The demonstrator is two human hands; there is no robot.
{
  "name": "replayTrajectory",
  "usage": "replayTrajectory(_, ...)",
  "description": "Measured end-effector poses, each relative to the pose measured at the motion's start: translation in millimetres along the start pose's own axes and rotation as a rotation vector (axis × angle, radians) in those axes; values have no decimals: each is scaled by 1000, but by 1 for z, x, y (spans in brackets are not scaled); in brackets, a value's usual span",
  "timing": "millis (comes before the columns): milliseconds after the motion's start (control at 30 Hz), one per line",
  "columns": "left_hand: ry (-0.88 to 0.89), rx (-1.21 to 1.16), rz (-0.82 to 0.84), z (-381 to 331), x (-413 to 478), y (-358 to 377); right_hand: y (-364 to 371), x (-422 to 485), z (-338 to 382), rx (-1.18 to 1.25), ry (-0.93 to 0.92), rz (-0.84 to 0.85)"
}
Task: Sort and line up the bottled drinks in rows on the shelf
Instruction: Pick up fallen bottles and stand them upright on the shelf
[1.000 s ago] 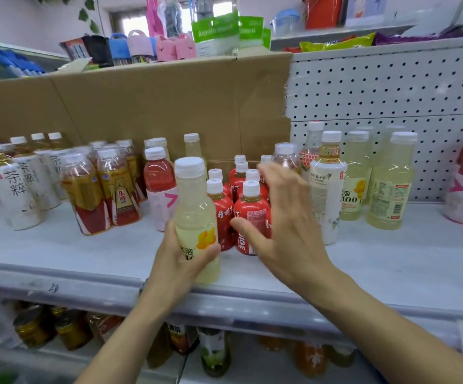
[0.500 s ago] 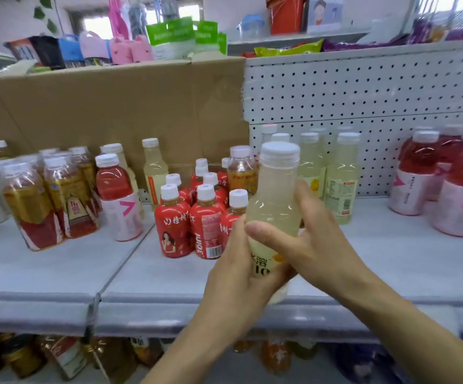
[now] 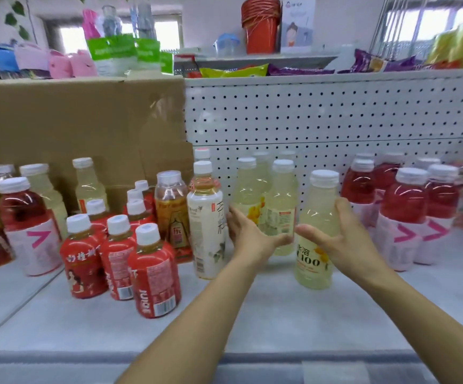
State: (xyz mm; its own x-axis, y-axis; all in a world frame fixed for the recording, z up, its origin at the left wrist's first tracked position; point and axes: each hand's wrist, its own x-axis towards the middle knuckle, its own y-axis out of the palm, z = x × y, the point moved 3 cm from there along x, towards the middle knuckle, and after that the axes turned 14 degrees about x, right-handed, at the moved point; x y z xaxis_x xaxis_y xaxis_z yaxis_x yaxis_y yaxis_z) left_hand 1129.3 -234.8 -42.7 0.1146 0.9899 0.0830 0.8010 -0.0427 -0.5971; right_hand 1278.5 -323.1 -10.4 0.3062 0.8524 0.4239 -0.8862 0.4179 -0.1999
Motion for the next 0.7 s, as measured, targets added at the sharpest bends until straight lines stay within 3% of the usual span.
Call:
replayTrajectory(300,-46,41,-35,6,41,23,-3,42,-19,13,16,101)
replayTrajectory(533,29,49,4,15,25,14,3,48,-25,2,7,65)
replayTrajectory(633,168,193,-4,3,-11,4,6,46,-29,-49,-17,42)
replayTrajectory(700,349,319,-180,-6,-45,-12,8,42,-29,-115,-69,-20)
